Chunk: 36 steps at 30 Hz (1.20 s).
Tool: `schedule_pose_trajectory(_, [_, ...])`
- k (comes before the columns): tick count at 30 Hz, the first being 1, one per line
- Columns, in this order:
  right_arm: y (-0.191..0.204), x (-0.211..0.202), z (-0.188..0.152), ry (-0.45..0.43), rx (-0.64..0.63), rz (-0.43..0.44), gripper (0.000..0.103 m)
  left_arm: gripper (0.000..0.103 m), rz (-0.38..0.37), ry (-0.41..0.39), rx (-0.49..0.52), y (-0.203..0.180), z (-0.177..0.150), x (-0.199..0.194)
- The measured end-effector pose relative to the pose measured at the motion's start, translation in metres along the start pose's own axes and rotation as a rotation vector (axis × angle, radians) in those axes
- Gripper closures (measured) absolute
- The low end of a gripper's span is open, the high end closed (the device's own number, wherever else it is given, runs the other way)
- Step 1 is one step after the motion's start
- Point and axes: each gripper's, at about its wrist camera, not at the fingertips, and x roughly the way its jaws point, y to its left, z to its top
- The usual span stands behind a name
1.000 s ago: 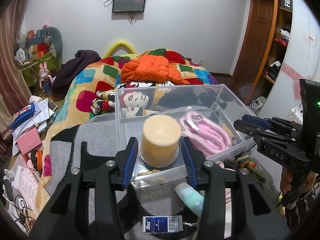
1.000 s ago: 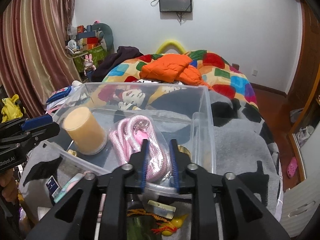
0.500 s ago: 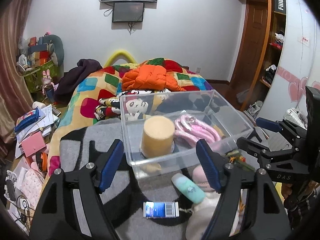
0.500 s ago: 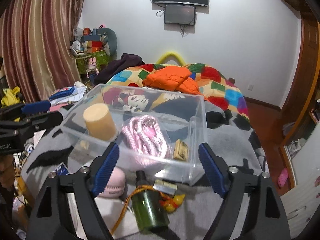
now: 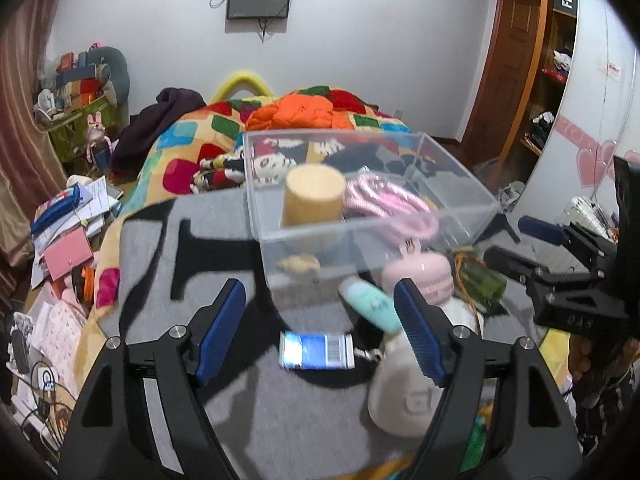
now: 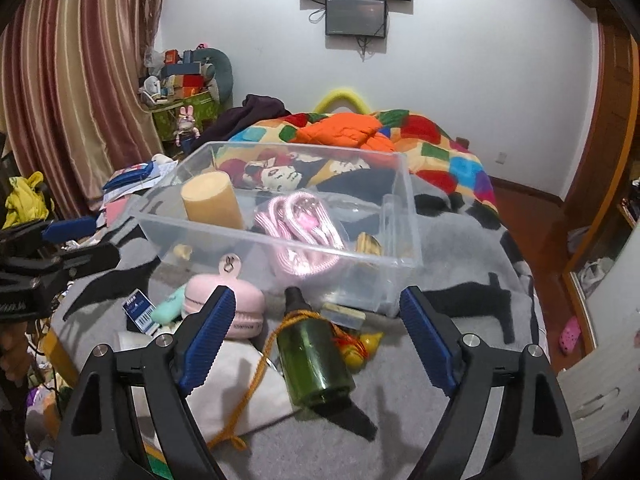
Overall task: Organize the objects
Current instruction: 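Withdraw the left tool toward the white round container while the right tool moves to the yellow gourd, then grasp the white round container with the left tool while the right tool grasps the yellow gourd toy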
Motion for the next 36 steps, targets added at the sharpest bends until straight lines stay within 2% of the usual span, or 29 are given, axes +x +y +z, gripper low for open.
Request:
schedule_pose_trajectory(13, [-0.012, 0.013, -0.025, 0.08, 0.035, -0.022, 0.021, 0.026, -0.048, 0.06, -0.01, -0.023, -0.035, -0.007])
schedule_pose_trajectory(23, [-0.013, 0.022, -0.032, 0.094, 0.048, 0.02, 0.022, 0.025, -0.098, 0.099, -0.032, -0.028, -0.047, -0.007])
schedule_pose_trajectory(30, [-0.028, 0.016, -0.027, 0.072, 0.103, 0.04, 0.022, 0.025, -0.14, 0.111, -0.02, -0.036, -0.052, -0.007])
schedule_pose_trajectory(33, [-0.038, 0.017, -0.023, 0.064, 0.134, 0.018, 0.03, 0.025, -0.153, 0.117, -0.016, -0.038, -0.053, -0.004])
schedule_pose_trajectory(34, [-0.042, 0.019, -0.023, 0.069, 0.149, 0.017, 0.036, 0.025, -0.156, 0.119, -0.015, -0.038, -0.053, -0.003])
schedule_pose_trajectory(36, [-0.05, 0.022, -0.022, 0.071, 0.181, 0.025, 0.038, 0.025, -0.164, 0.126, -0.009, -0.04, -0.054, -0.003])
